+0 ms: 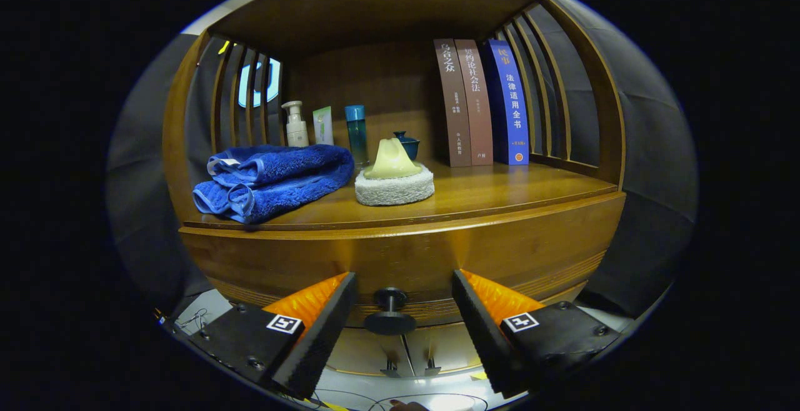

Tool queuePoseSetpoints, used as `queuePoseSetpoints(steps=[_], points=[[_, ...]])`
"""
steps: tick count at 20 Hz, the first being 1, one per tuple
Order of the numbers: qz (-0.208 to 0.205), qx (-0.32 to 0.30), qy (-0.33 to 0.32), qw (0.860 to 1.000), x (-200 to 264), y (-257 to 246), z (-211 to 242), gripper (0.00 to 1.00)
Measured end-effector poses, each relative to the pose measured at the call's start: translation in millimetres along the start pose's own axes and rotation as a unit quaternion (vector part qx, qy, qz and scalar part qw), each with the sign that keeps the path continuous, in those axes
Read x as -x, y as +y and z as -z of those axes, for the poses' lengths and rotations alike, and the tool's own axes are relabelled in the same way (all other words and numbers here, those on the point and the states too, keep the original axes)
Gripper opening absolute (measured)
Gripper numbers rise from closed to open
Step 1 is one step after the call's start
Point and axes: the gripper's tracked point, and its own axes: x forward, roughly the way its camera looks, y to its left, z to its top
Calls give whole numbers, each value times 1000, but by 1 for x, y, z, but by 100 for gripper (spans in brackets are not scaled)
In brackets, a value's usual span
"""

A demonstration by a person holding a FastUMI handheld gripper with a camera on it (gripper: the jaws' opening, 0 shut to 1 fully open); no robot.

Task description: Pull open the drawer, take out the items inside it, and place them on the countertop above the cabinet.

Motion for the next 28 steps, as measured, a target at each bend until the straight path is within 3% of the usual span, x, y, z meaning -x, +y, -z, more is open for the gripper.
queuePoseSetpoints(steps=[11, 21, 28], points=[[-3, 5, -19, 1000, 25, 4, -31, 100], [-17, 33, -110, 993, 138, 20, -147, 99], [-25, 18, -123, 992, 214, 23, -185, 99]])
